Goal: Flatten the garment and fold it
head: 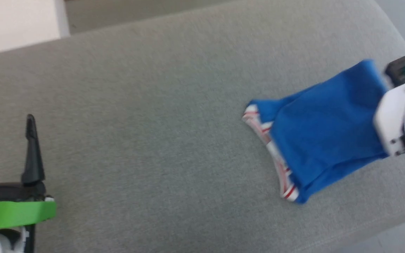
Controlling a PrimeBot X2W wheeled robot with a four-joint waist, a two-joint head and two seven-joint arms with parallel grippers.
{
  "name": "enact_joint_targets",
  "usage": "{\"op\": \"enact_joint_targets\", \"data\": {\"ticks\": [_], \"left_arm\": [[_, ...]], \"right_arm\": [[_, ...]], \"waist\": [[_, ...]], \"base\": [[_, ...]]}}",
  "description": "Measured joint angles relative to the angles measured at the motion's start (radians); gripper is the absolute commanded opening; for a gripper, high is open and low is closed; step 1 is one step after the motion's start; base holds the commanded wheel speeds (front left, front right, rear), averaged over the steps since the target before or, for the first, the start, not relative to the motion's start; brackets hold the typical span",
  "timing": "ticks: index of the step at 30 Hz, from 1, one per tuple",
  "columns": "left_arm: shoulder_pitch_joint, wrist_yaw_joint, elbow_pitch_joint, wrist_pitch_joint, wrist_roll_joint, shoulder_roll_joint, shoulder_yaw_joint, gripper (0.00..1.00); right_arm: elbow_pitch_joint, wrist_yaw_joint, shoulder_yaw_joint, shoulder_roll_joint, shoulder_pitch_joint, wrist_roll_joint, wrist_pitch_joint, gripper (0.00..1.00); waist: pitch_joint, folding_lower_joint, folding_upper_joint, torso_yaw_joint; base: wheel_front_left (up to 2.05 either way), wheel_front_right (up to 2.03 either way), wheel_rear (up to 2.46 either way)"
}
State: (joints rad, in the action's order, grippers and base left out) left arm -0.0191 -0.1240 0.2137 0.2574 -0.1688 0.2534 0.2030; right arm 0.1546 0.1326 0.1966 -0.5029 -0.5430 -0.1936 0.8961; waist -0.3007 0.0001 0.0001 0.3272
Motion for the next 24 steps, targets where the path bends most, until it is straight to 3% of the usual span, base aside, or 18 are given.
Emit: {"op": "enact_joint_targets", "data": {"ticks": [7, 13, 14, 19, 24], "left_arm": [[-0.008, -0.003, 0.064, -0.031, -0.033, 0.084, 0.028, 1.0], [-0.007, -0.003, 0.114, -0.06, -0.047, 0.128, 0.052, 1.0], [-0.007, -0.003, 0.126, -0.066, -0.053, 0.136, 0.057, 1.0], [-0.006, -0.003, 0.119, -0.068, -0.055, 0.14, 0.049, 1.0], [-0.008, -0.002, 0.077, -0.051, -0.058, 0.119, 0.02, 1.0]], "right_arm": [[0.061, 0.0, -0.249, 0.016, -0.021, 0.128, -0.063, 0.0], [0.076, 0.0, -0.48, 0.101, -0.049, 0.253, -0.127, 0.0], [0.073, 0.0, -0.564, 0.136, -0.072, 0.322, -0.181, 1.0], [0.09, 0.0, -0.628, 0.164, -0.103, 0.38, -0.261, 1.0], [0.116, 0.0, -0.659, 0.165, -0.144, 0.334, -0.389, 1.0]], "waist": [[-0.137, 0.0, 0.0, 0.028], [-0.236, 0.0001, 0.0, 0.028], [-0.272, 0.0001, 0.0, 0.023], [-0.296, 0.0002, 0.0, 0.007], [-0.261, 0.0001, 0.0, -0.004]], "base": [[0.0, 0.0, 0.0], [0.0, 0.0, 0.0], [0.0, 0.0, 0.0], [0.0, 0.0, 0.0], [0.0, 0.0, 0.0]]}}
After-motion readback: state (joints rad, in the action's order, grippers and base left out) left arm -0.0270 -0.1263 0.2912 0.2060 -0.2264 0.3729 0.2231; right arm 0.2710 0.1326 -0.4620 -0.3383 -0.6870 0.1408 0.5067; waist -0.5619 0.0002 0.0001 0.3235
